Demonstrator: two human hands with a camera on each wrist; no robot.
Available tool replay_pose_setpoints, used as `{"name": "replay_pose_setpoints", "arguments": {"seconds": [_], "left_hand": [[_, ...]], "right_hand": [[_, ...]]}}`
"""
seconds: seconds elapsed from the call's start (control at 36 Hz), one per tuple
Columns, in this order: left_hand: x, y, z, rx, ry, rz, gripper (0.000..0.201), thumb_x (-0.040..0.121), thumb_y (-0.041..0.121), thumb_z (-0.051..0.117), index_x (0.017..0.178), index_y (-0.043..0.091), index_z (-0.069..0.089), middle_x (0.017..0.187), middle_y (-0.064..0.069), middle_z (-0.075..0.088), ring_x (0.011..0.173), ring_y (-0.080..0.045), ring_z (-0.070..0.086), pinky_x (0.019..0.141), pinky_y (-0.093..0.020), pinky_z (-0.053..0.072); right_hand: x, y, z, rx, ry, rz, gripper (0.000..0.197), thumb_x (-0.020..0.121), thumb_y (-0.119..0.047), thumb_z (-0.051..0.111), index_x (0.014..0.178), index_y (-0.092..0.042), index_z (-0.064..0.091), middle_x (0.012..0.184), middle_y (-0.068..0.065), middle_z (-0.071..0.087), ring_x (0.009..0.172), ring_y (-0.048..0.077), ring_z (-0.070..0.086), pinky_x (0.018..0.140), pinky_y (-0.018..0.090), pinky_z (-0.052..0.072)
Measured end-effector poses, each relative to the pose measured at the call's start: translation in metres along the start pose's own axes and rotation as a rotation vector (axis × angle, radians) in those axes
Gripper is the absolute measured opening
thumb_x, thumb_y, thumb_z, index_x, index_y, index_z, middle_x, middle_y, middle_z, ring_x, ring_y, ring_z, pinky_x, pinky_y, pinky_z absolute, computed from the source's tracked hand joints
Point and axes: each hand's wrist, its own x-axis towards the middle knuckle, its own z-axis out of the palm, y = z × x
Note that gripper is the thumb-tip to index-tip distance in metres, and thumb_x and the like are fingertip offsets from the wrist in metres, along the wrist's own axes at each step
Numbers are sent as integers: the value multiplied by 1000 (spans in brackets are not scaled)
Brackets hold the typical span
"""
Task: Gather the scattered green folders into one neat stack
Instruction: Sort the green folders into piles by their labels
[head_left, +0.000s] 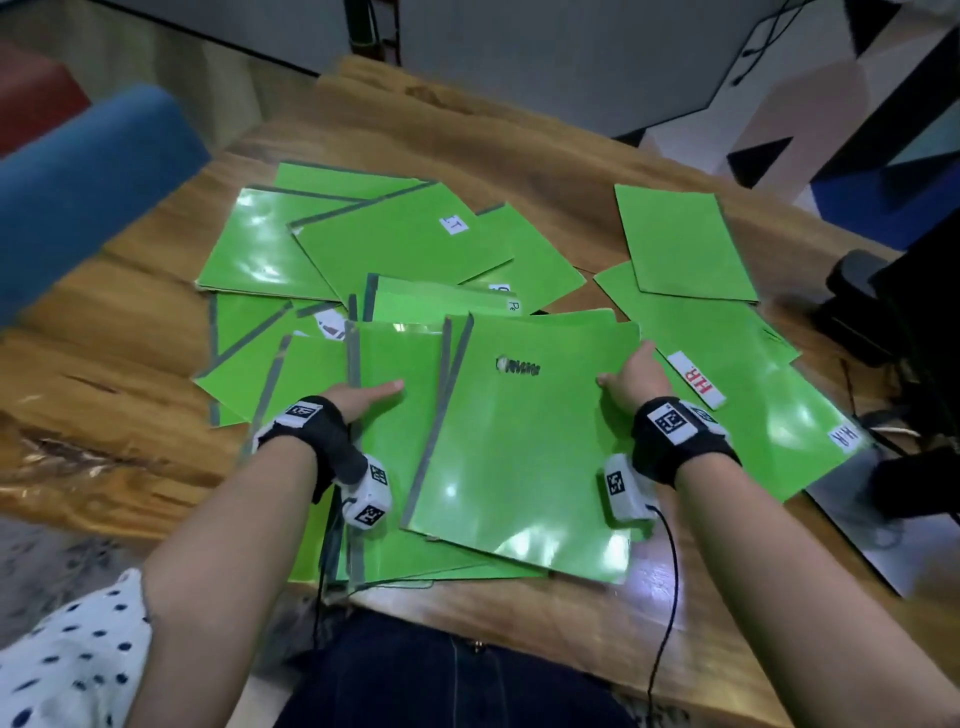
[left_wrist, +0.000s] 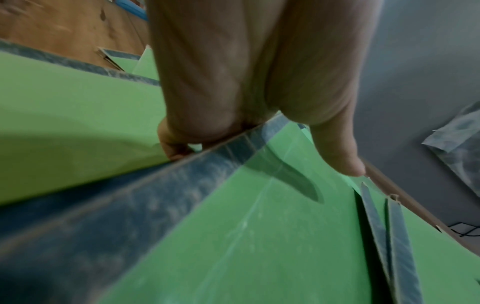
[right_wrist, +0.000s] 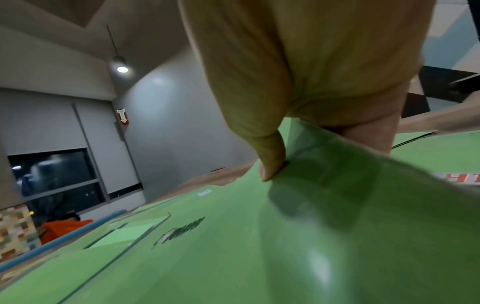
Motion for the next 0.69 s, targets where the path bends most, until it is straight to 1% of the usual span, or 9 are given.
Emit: {"name": "replay_pose_setpoints", "arguments": {"seconds": [0.11,0.17,0.22,0.33,0.39,0.44,0.53,0.61,0.69], "left_hand": [[-1,1,1,-1,12,-1,106,67,73,59,143,5,32,144,-22,38,126,-38,43,101,-49,40],[0,1,1,5,17,-6,107,65,75,57,143,6,33,144,-22,39,125,-37,44,99,-48,40],[0,0,0,2,5,-12,109,62,75,60,142,6,35,144,-22,39,125,-38,44,98,-49,39],[9,-5,-3,-75,-47,-14,125,37,68,78,139,5,42,140,-18,46,123,-37,46,102,-48,39],[20,-9,-4,-114,-67,-25,122,41,63,80,140,3,40,144,-16,42,128,-34,42,107,-44,34],[21,-8,-4,-148,-108,-47,124,38,63,83,140,5,40,146,-16,39,131,-35,41,110,-44,31],[29,-8,-2,-160,-129,-76,120,36,64,85,137,10,47,148,-16,37,133,-35,38,110,-44,30],[25,-2,2,-159,-114,-78,116,32,61,87,132,13,54,148,-13,38,133,-33,38,109,-39,32],[5,9,9,-91,-63,-54,99,57,48,84,137,3,46,145,-17,41,132,-32,39,104,-38,35]], "right_hand": [[-9,-10,5,-7,-52,-78,85,91,-27,61,151,-11,3,98,13,62,81,22,62,60,26,46],[-16,-19,12,19,-53,-115,83,92,-25,60,151,-11,3,94,10,61,75,19,61,56,22,42],[-19,-24,28,66,-89,-118,77,92,-23,59,149,-7,9,116,16,60,97,26,62,69,26,47],[-26,-20,69,39,-258,-114,60,92,-40,55,135,-3,38,132,16,52,119,30,53,94,38,49],[-27,-11,78,-16,-283,-144,77,89,-51,53,146,-7,26,151,16,29,138,33,30,109,48,35],[-30,3,78,-1,-273,-133,88,89,-55,50,151,-9,10,158,13,13,145,32,14,115,49,23],[-35,27,81,99,-329,-132,96,86,-62,48,152,-15,-4,160,10,-1,147,28,5,117,50,15],[-44,34,89,129,-467,-214,114,66,-86,40,151,-28,-10,160,5,-6,146,32,4,115,57,14],[-48,36,101,69,-517,-289,112,68,-84,40,150,-27,-11,159,5,-7,146,32,4,116,56,15]]}}
